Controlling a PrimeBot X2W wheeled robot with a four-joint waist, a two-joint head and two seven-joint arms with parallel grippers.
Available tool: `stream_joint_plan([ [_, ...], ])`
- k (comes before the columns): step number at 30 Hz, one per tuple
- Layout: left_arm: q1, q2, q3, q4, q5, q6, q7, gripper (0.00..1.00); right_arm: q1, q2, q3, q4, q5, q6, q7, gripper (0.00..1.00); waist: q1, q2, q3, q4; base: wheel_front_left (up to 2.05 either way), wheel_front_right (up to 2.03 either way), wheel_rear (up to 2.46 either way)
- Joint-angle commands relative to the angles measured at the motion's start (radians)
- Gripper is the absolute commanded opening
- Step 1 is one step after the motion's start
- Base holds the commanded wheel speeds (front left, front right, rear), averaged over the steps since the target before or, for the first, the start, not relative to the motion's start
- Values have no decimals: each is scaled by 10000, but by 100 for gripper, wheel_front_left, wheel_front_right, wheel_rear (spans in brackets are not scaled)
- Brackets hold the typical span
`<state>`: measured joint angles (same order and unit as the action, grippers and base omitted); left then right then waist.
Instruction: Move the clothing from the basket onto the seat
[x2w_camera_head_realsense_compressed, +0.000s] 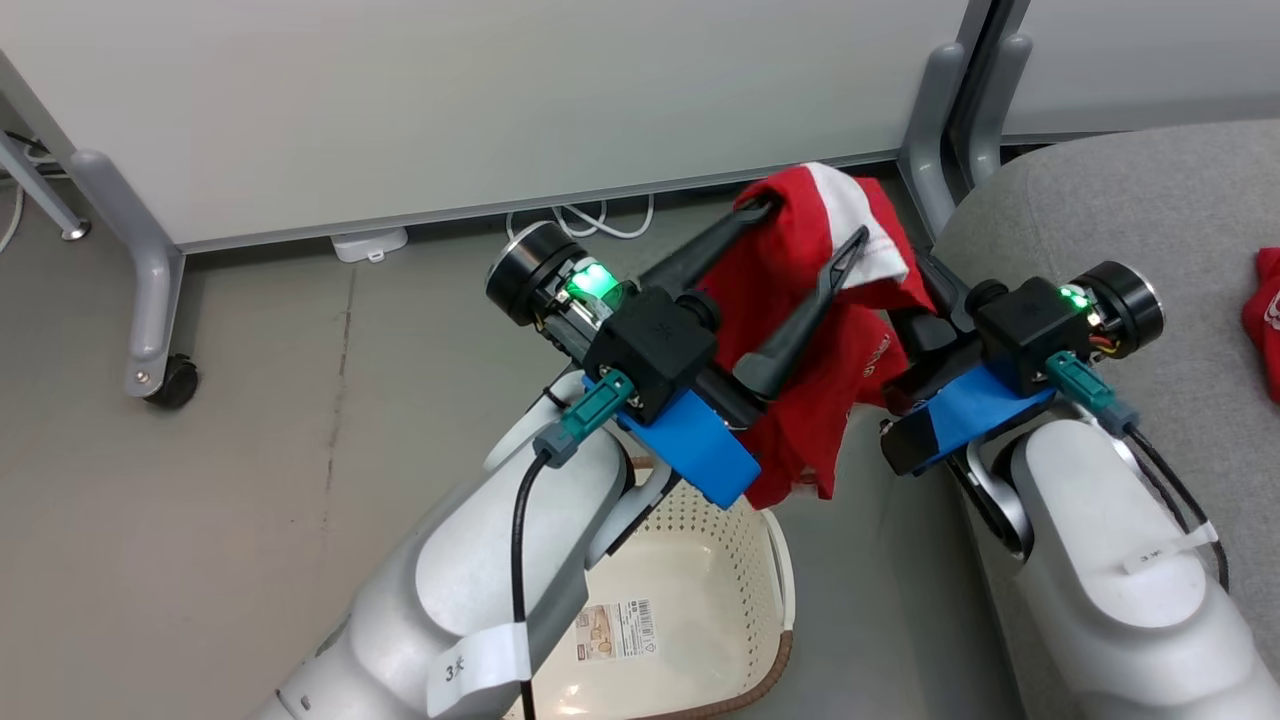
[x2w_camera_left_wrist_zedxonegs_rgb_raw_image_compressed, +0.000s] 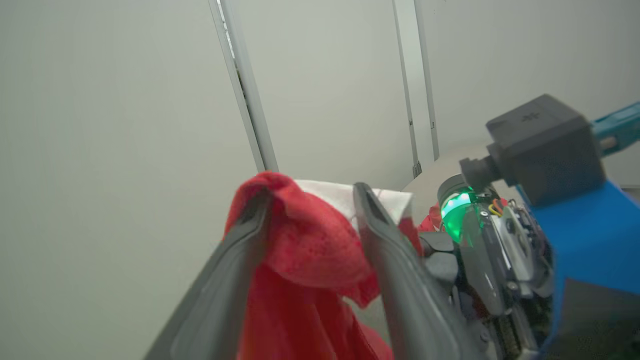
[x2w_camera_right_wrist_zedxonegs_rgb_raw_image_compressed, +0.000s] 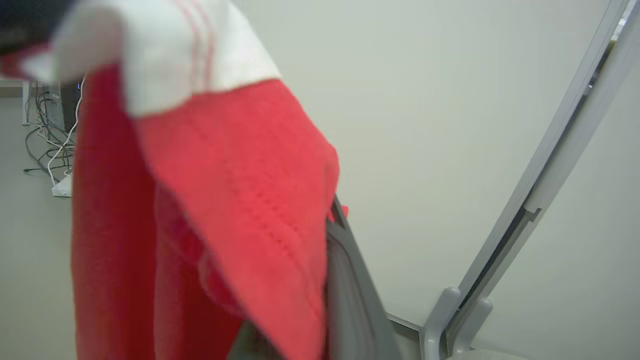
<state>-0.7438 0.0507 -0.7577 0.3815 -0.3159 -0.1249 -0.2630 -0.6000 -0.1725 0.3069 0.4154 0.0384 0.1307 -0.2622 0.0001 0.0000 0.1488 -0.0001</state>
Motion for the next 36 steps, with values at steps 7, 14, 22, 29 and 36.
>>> stream_joint_plan([
  [7, 238, -5, -10, 176, 56, 12, -26, 100, 157, 51, -693, -105, 74, 1, -42, 0, -1, 0, 368, -44, 0, 0, 0],
  [14, 428, 40, -56, 238, 144, -12, -26, 100, 156, 85, -1323, -278, 31, 1, -42, 0, -1, 0, 771, -204, 0, 0, 0],
  [22, 456, 258, -99, 280, 318, -37, -26, 100, 200, 247, -1996, -619, -15, 1, -43, 0, -1, 0, 1236, -749, 0, 0, 0],
  [29, 503, 432, -366, 433, 417, -53, -26, 100, 334, 414, -2533, -984, 30, 1, -42, 0, -1, 0, 1530, -1464, 0, 0, 0],
  [36, 514, 674, -593, 543, 450, -44, -26, 100, 603, 651, -3133, -1408, 58, 1, -42, 0, -1, 0, 1831, -2339, 0, 0, 0],
])
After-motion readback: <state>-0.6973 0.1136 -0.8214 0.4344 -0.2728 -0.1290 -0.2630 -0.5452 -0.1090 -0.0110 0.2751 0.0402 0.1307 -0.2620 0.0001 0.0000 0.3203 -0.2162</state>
